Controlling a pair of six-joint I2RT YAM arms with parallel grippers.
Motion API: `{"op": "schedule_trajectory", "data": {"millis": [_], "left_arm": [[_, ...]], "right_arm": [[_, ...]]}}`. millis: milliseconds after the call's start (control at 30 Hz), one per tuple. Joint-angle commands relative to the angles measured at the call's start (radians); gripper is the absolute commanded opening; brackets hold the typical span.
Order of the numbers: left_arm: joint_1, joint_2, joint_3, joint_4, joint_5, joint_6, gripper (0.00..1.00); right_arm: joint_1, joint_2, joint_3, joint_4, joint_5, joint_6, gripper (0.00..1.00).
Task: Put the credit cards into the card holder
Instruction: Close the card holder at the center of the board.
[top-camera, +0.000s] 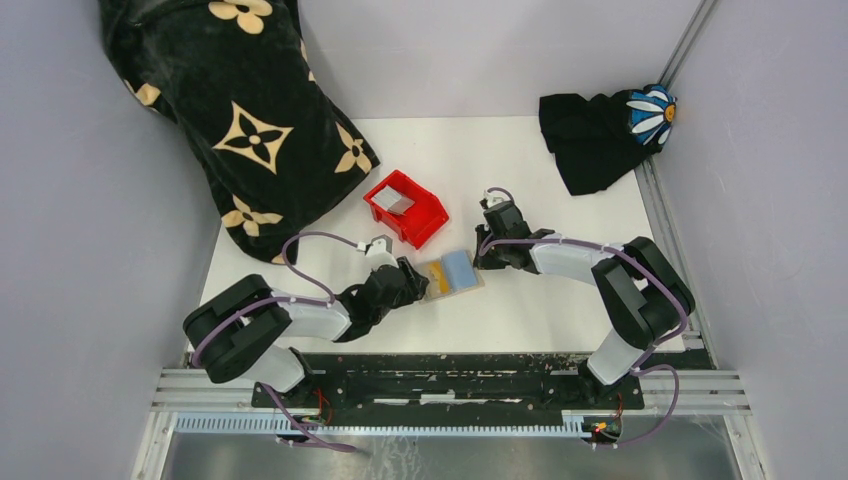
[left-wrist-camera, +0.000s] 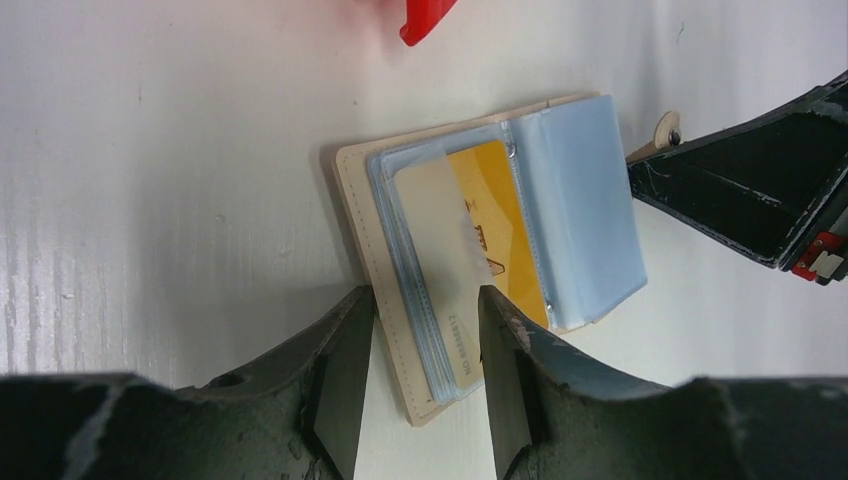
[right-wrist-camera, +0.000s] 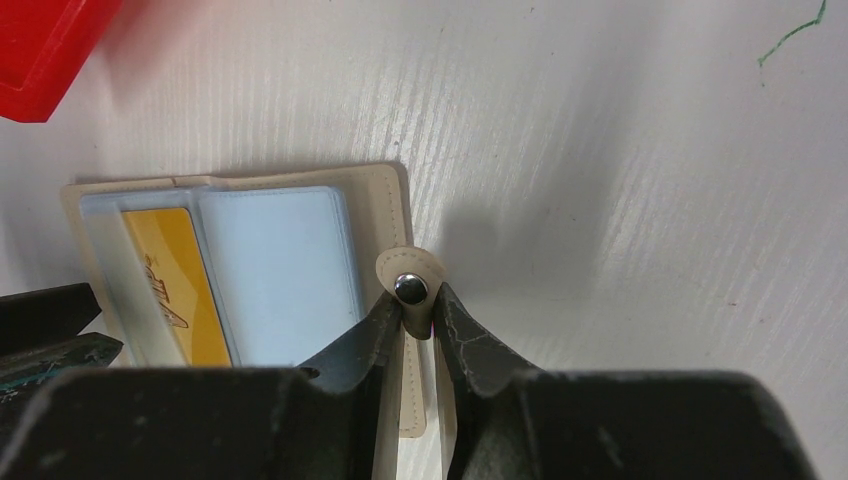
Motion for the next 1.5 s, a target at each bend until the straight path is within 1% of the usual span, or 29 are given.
{"op": "schedule_trajectory", "data": {"millis": [0,133,300,733,933,1167,1467], "left_arm": [[-0.012,-0.037,-0.019,0.009,0.002,-0.029,0.51],[-0.024,-0.088,-0.001,0.026,-0.03,-0.013,0.51],[-0.037,-0.108,0.025,0.041,-0.041,-0.001,0.51],[-0.054,-0.088,0.084,0.069,-0.055,0.022,0.51],[-0.058,-0.065,0.118,0.07,-0.055,0.031,0.51],[-0.061,-0.005,0.152,0.081,-0.032,0.039,0.51],[-0.06,0.038,0.154,0.098,-0.024,0.04,0.51]], "right_arm": [[0.009,0.042,-0.04,-0.016,-0.028,0.016,0.21],[0.019,0.053,-0.036,-0.007,-0.029,0.019,0.21],[0.035,0.065,-0.033,-0.003,-0.027,0.025,0.21],[0.05,0.072,-0.037,0.0,-0.026,0.03,0.21],[0.061,0.077,-0.036,0.001,-0.024,0.032,0.21],[0.104,0.098,-0.03,0.007,-0.017,0.045,0.21],[0.155,0.103,-0.029,0.015,-0.013,0.074,0.21]]}}
